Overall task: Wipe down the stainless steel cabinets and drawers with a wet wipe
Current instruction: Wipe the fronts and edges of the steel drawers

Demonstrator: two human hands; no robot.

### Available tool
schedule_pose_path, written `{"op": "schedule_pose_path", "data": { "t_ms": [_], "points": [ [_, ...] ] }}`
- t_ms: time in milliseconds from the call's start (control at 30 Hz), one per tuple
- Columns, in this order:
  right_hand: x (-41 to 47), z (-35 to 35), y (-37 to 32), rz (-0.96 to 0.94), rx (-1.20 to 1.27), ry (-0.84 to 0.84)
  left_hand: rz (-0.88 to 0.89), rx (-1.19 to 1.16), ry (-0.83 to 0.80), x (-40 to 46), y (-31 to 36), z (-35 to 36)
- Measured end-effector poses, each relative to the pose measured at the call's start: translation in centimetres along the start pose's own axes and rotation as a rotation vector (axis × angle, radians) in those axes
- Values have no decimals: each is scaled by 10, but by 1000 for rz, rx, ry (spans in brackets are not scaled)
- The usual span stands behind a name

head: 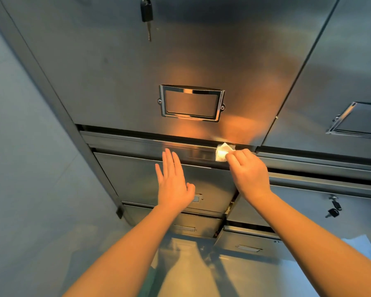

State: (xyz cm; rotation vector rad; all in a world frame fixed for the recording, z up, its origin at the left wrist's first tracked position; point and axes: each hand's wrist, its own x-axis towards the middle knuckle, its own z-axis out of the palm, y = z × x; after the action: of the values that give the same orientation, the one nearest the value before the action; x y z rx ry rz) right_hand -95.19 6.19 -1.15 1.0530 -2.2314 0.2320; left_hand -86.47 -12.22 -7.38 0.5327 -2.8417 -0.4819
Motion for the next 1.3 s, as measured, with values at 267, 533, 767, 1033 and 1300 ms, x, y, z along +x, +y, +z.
{"op": "schedule_pose_path", "data": {
  "t_ms": [267, 533, 767, 1033, 1300],
  "points": [
    [-79, -11, 24, 137, 64, -79, 300, -48, -118, -29, 55, 40],
    [-142, -12, 74, 422, 103, -198, 508, 38, -214, -31, 111, 76],
    [-140, 2, 82, 547, 174, -106, 512, 21, -114, -27, 131, 88],
    [-128, 25, 50, 414, 220, -210, 517, -77, -115, -28, 132, 88],
    [-150, 6, 96, 841, 190, -177, 471, -78, -131, -32, 135, 90]
  ]
}}
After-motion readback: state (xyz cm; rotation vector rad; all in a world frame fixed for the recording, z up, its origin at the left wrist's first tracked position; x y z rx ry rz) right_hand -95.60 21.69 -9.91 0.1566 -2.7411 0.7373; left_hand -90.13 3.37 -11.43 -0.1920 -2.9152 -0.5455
